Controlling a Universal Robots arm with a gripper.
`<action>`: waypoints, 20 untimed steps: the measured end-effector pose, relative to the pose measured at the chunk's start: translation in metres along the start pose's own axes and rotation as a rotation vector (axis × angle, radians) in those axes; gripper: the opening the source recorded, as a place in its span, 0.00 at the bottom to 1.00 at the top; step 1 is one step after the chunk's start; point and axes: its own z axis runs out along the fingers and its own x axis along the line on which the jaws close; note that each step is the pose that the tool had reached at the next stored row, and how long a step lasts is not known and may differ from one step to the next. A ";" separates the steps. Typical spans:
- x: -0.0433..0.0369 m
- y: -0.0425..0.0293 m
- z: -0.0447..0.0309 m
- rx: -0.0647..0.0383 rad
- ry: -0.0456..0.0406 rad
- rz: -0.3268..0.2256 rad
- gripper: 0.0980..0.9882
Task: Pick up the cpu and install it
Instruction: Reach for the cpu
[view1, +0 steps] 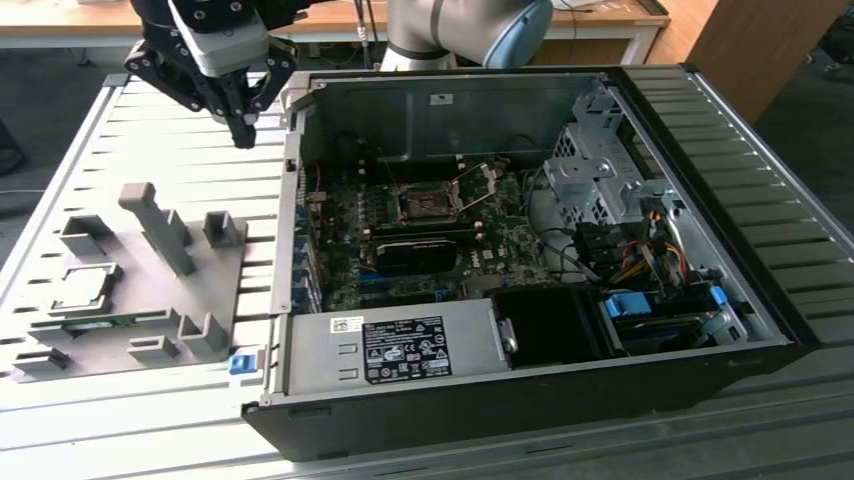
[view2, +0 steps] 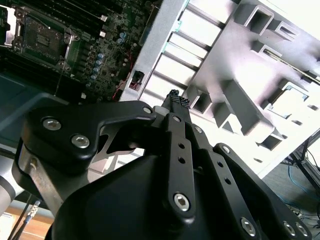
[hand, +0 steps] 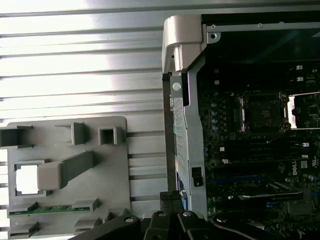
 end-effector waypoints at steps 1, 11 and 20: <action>0.0007 -0.0001 0.0001 0.000 0.0000 0.000 0.01; 0.0071 -0.0006 0.0008 0.000 0.0002 0.000 0.01; 0.0135 -0.0011 0.0016 0.000 0.0003 0.000 0.01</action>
